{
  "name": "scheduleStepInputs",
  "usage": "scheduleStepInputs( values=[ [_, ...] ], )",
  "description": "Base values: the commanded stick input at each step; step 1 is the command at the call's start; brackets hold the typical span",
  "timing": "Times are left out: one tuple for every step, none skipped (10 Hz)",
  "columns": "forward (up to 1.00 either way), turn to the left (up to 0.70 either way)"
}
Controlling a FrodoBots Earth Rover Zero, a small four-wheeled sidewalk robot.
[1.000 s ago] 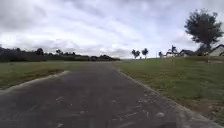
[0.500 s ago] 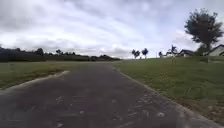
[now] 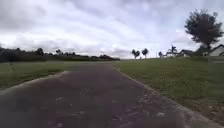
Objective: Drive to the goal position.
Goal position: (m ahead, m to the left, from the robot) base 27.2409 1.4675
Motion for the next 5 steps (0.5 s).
scheduleStepInputs(
  values=[
    [-0.10, 0.04],
    [0.02, 0.04],
    [0.04, 0.04],
    [0.06, 0.02],
    [0.35, 0.16]
  ],
)
